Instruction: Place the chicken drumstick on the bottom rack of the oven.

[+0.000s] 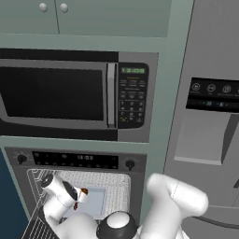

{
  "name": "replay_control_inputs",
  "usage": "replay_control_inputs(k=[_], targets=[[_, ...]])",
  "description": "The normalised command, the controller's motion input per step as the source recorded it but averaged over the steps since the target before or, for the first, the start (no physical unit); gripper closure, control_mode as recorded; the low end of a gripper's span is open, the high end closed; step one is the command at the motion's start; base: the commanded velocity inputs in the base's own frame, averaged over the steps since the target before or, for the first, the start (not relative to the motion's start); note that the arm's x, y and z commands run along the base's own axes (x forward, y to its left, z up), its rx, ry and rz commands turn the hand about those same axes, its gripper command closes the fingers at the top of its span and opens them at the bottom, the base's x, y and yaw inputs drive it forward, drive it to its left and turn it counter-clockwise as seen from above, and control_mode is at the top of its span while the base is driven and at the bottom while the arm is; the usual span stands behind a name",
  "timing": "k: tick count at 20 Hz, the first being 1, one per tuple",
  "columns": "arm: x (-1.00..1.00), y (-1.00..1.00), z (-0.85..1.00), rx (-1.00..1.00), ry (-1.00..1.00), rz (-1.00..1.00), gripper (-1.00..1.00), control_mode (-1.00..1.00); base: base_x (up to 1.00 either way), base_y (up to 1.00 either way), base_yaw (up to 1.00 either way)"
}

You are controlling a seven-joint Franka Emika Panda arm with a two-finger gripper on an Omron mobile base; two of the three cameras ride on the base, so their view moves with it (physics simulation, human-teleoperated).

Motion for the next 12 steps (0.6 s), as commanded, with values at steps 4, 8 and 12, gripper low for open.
replay_control_inputs(k=[4, 8, 12], targets=[[0.14, 0.00, -0.65, -0.03, 0.03, 0.07, 1.00, -1.00, 0.00, 0.00, 0.00], [0.15, -0.01, -0.64, 0.00, 0.00, 0.08, 1.00, -1.00, 0.00, 0.00, 0.00], [0.26, -0.24, -0.18, 0.01, 0.01, 0.10, 1.00, -1.00, 0.00, 0.00, 0.00]])
